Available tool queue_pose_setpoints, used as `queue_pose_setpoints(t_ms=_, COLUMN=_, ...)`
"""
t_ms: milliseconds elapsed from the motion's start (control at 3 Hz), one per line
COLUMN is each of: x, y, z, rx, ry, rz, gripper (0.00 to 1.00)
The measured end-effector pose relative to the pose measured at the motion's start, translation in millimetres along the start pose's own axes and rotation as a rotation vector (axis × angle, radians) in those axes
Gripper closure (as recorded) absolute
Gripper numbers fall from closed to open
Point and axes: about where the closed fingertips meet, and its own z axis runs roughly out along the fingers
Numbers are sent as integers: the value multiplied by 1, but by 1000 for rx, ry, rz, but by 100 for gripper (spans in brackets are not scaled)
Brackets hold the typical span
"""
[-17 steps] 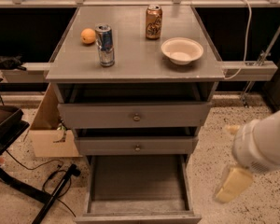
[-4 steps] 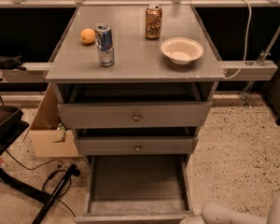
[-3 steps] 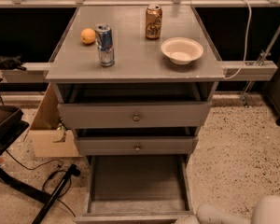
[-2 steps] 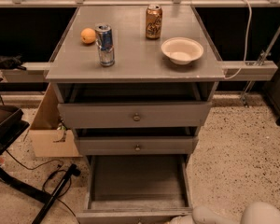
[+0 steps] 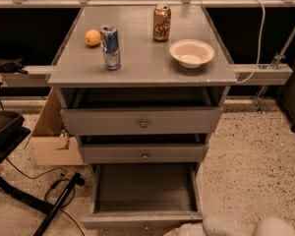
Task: Close bottom drawer
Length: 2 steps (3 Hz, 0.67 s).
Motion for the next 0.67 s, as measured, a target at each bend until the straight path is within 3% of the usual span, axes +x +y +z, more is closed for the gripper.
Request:
queue_pose_setpoints(t_ms=333, x=-33, y=-22, z=-16, rx=35, ry=-15, rz=-55, gripper=100)
queue_pose_setpoints(t_ms=667, x=-48, y=-31, z=-25, rx=51, ry=-19, rz=-79, gripper=100)
